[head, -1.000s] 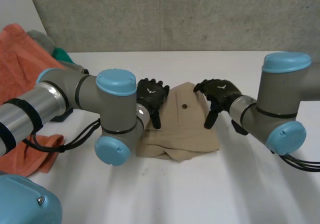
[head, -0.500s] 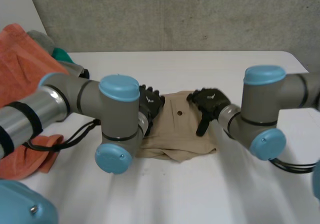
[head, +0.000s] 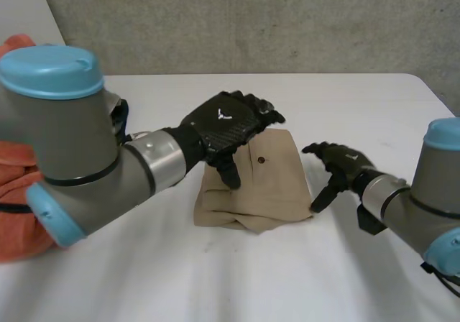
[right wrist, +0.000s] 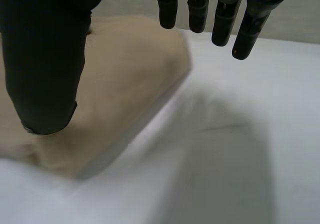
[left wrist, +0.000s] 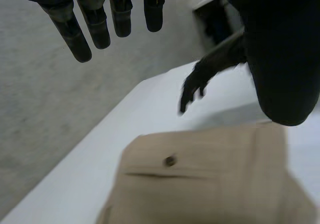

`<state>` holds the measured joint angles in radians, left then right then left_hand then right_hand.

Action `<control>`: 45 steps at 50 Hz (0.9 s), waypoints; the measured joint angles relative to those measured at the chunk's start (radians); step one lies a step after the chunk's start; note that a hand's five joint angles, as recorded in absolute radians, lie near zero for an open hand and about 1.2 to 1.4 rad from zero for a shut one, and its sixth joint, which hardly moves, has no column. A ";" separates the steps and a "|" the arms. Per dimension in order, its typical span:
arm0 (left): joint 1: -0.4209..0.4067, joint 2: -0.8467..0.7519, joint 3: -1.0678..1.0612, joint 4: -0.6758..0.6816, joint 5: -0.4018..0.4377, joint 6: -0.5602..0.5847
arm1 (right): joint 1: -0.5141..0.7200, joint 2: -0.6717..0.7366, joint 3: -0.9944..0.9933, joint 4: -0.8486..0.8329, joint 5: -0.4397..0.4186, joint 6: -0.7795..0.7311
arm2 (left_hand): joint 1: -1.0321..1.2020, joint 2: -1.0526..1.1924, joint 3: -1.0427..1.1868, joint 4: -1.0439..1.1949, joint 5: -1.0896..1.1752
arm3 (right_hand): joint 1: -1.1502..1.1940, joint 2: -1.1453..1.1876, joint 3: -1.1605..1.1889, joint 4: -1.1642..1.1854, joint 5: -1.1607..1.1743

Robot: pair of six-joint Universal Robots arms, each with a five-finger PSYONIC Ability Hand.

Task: Fold the laundry.

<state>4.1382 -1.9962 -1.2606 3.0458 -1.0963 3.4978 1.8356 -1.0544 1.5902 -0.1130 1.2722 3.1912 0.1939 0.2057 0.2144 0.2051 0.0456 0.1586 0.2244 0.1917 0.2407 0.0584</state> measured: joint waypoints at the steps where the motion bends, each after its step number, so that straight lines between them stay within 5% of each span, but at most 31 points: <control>1: 0.008 0.008 -0.013 0.000 0.025 -0.007 | 0.005 0.009 0.009 -0.018 -0.019 0.002 | 0.000 0.000 0.000 0.000 0.000 | 0.000 0.000 0.000 0.000 0.000; 5: 0.034 0.025 -0.051 -0.001 0.076 -0.026 | 0.039 0.056 0.001 -0.065 -0.064 0.018 | 0.000 0.000 0.000 0.000 0.000 | 0.000 0.000 0.000 0.000 0.000; 19: 0.060 0.035 -0.084 0.000 0.063 -0.027 | 0.133 0.190 -0.109 -0.081 -0.065 0.031 | 0.000 0.000 0.000 0.000 0.000 | 0.017 0.008 0.011 0.004 0.005; 20: 0.064 0.038 -0.086 0.000 0.062 -0.027 | 0.142 0.207 -0.127 -0.080 -0.063 0.031 | 0.000 0.000 0.000 0.000 0.000 | 0.214 0.215 0.244 0.181 0.179; 22: 0.066 0.040 -0.088 0.000 0.062 -0.026 | 0.145 0.215 -0.139 -0.080 -0.062 0.031 | 0.000 0.000 0.000 0.000 0.000 | 0.259 0.284 0.292 0.245 0.237; 23: 0.069 0.042 -0.089 0.000 0.062 -0.026 | 0.147 0.220 -0.146 -0.081 -0.061 0.031 | 0.000 0.000 0.000 0.000 0.000 | 0.520 0.644 0.574 0.579 0.600; 25: 0.070 0.043 -0.090 0.000 0.062 -0.026 | 0.147 0.223 -0.152 -0.081 -0.057 0.032 | 0.000 0.000 0.000 0.000 0.000 | 0.566 0.678 0.607 0.613 0.688; 38: 0.071 0.058 -0.090 0.003 0.062 -0.026 | 0.103 0.244 -0.248 -0.156 0.120 0.030 | 0.000 0.000 0.000 0.000 0.000 | 0.568 0.858 0.608 0.651 0.836; 45: 0.071 0.060 -0.078 0.008 0.062 -0.027 | -0.036 0.334 -0.431 -0.148 0.158 0.026 | 0.000 0.000 0.000 0.000 0.000 | 0.568 0.858 0.608 0.651 0.844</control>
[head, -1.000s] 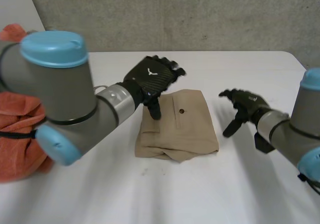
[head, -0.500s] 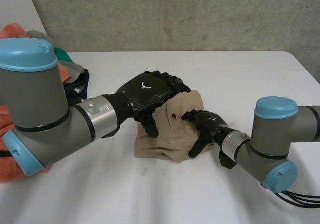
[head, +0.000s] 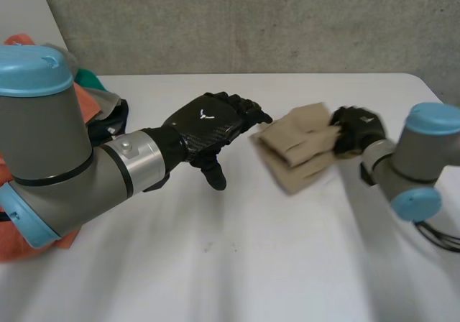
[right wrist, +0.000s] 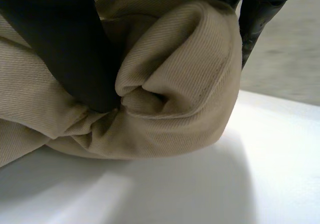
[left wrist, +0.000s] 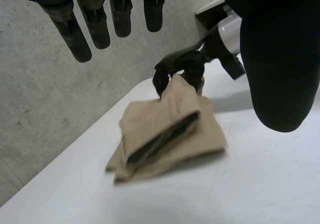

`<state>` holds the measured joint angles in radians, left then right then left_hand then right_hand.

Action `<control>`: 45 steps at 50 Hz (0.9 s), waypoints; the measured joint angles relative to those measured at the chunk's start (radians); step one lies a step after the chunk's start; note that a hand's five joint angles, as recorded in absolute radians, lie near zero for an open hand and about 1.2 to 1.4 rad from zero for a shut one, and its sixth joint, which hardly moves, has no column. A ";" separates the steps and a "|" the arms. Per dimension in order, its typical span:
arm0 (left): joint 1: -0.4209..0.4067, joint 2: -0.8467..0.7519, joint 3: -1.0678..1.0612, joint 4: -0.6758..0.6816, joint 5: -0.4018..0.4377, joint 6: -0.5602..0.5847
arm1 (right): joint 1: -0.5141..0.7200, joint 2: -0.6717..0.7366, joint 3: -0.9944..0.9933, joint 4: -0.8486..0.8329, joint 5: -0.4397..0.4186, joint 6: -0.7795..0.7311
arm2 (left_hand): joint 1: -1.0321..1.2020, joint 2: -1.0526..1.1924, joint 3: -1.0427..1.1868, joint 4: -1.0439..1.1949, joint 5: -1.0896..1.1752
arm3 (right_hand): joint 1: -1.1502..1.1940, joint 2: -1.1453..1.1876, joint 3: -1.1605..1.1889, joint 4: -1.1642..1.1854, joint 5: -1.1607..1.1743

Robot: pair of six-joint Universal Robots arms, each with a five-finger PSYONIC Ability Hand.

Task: Fold the laundry.

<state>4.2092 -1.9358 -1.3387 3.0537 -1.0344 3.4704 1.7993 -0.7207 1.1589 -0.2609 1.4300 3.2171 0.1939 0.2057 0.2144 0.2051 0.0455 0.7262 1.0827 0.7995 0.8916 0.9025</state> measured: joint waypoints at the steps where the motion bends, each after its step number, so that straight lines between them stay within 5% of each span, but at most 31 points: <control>1: 0.000 0.000 0.003 0.000 0.000 0.000 | -0.028 0.021 -0.041 0.010 0.005 -0.001 | 0.000 0.000 0.000 0.000 0.000 | 0.000 0.000 0.000 0.000 0.000; 11: -0.011 -0.008 0.048 0.002 -0.012 -0.001 | -0.232 0.268 -0.524 0.163 0.061 -0.051 | 0.000 0.000 0.000 0.000 0.000 | 0.000 0.014 0.000 0.000 0.029; 20: -0.028 -0.024 0.088 0.001 -0.046 0.000 | -0.365 0.487 -0.962 0.344 0.013 -0.135 | 0.000 0.000 0.000 0.000 0.000 | 0.000 0.014 0.000 0.000 0.035; 28: -0.031 -0.039 0.093 0.000 -0.051 0.001 | -0.412 0.509 -1.020 0.359 0.003 -0.214 | 0.000 0.000 0.000 0.000 0.000 | -0.033 -0.030 -0.039 -0.033 0.004; 30: -0.031 -0.042 0.093 0.000 -0.051 0.001 | -0.412 0.508 -1.018 0.355 0.012 -0.239 | 0.000 0.000 0.000 0.000 0.000 | -0.256 -0.308 -0.267 -0.295 -0.255; 32: -0.031 -0.047 0.093 0.000 -0.051 0.001 | -0.411 0.507 -1.013 0.347 0.025 -0.267 | 0.000 0.000 0.000 0.000 0.000 | -0.256 -0.308 -0.267 -0.295 -0.255; 33: -0.031 -0.050 0.092 0.000 -0.051 0.001 | -0.407 0.507 -1.002 0.313 0.060 -0.330 | 0.000 0.000 0.000 0.000 0.000 | -0.513 -0.810 -0.579 -0.651 -0.775; 45: -0.030 -0.047 0.076 -0.004 -0.053 0.001 | -0.398 0.501 -0.907 0.100 0.254 -0.633 | 0.000 0.000 0.000 0.000 0.000 | -0.516 -0.860 -0.589 -0.654 -0.823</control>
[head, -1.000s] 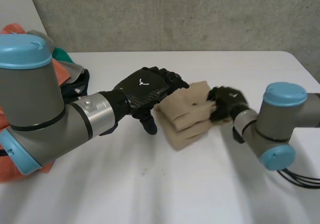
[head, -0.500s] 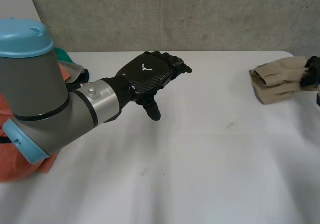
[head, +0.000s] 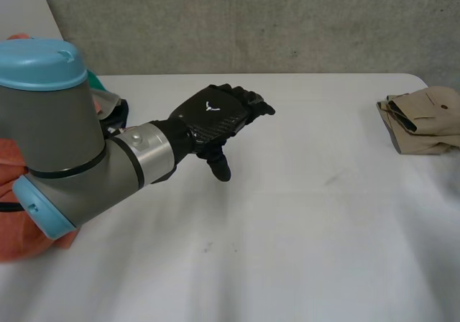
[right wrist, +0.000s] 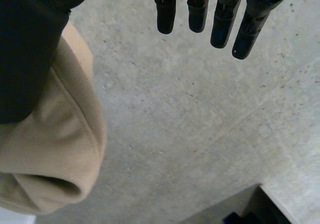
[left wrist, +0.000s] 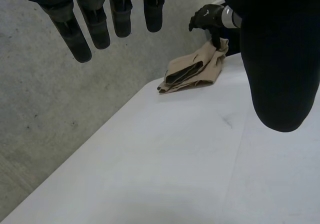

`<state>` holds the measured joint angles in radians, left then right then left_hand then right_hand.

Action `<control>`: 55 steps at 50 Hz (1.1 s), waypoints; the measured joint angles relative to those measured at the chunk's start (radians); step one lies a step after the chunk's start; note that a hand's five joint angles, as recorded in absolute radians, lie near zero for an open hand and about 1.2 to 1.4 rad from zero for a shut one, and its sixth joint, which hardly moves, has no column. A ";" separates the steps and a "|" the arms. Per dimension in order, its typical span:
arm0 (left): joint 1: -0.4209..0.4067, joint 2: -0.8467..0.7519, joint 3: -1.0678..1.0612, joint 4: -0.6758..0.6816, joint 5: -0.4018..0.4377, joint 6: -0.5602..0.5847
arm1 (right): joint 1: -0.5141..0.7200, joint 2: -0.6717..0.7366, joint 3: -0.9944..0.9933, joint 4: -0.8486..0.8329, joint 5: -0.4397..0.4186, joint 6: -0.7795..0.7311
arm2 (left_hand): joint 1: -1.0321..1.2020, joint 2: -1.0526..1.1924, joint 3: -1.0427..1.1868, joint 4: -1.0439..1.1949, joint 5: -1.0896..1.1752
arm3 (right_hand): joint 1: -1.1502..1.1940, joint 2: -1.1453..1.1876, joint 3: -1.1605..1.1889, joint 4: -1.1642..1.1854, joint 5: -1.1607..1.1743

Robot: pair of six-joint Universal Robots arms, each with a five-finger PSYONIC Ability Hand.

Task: Fold the laundry.

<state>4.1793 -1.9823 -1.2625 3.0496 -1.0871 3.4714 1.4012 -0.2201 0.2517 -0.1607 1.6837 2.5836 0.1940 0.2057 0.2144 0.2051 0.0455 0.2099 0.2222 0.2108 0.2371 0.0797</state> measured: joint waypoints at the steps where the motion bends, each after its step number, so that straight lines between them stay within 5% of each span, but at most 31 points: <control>1: 0.001 0.003 -0.002 -0.001 -0.004 0.000 | 0.002 -0.023 0.030 -0.015 0.009 -0.010 | 0.000 0.000 0.000 0.000 0.000 | 0.000 0.000 0.000 0.000 0.000; 11: 0.020 0.051 -0.005 -0.001 -0.112 -0.003 | 0.063 -0.374 0.463 -0.182 -0.005 0.059 | 0.000 0.000 0.000 0.000 0.000 | 0.000 0.000 0.000 0.000 -0.010; 15: 0.078 0.094 -0.012 0.024 -0.261 -0.003 | 0.121 -0.617 0.764 -0.317 -0.033 0.119 | 0.000 0.000 0.000 0.000 0.000 | 0.000 0.000 0.000 0.000 -0.012; 23: 0.267 0.125 -0.033 0.192 -0.471 0.041 | 0.270 -0.917 1.179 -0.294 -0.381 0.142 | 0.000 0.000 0.000 0.000 0.000 | 0.000 0.000 0.000 0.000 -0.017; 29: 0.458 0.027 -0.020 0.311 -0.488 0.207 | 0.339 -0.996 1.302 -0.116 -0.512 0.115 | 0.000 0.000 0.000 0.000 0.000 | 0.000 0.000 0.000 0.000 -0.017; 36: 0.580 -0.175 0.062 0.380 -0.467 0.435 | 0.356 -1.004 1.374 -0.040 -0.521 0.060 | 0.000 0.000 0.000 0.000 0.000 | 0.000 0.000 0.000 0.000 -0.017; 40: 0.624 -0.303 0.137 0.427 -0.450 0.519 | 0.349 -0.998 1.406 -0.039 -0.514 0.030 | 0.167 0.139 0.128 0.140 0.129 | 0.000 0.000 0.000 0.000 -0.017; 41: 0.631 -0.324 0.150 0.441 -0.447 0.521 | 0.345 -0.995 1.416 -0.041 -0.512 0.023 | 0.366 0.333 0.301 0.315 0.302 | 0.000 0.000 0.000 0.000 -0.017; 46: 0.612 -0.312 0.151 0.500 -0.443 0.441 | 0.338 -0.994 1.438 -0.046 -0.510 0.017 | 0.919 0.863 0.845 0.864 0.836 | 0.000 0.000 0.000 0.000 -0.017; 55: 0.471 -0.076 0.034 0.569 -0.429 0.103 | 0.335 -1.009 1.447 -0.048 -0.497 0.027 | 0.956 0.989 0.972 0.992 0.921 | 0.000 0.000 0.000 0.000 -0.017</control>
<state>4.6505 -2.0578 -1.2283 3.6184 -1.5158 3.5747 1.7366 -1.2288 1.6987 -0.2088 1.1868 2.6110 1.1496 1.1952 1.1866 1.1972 0.9668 0.2099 0.2222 0.2108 0.2371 0.0623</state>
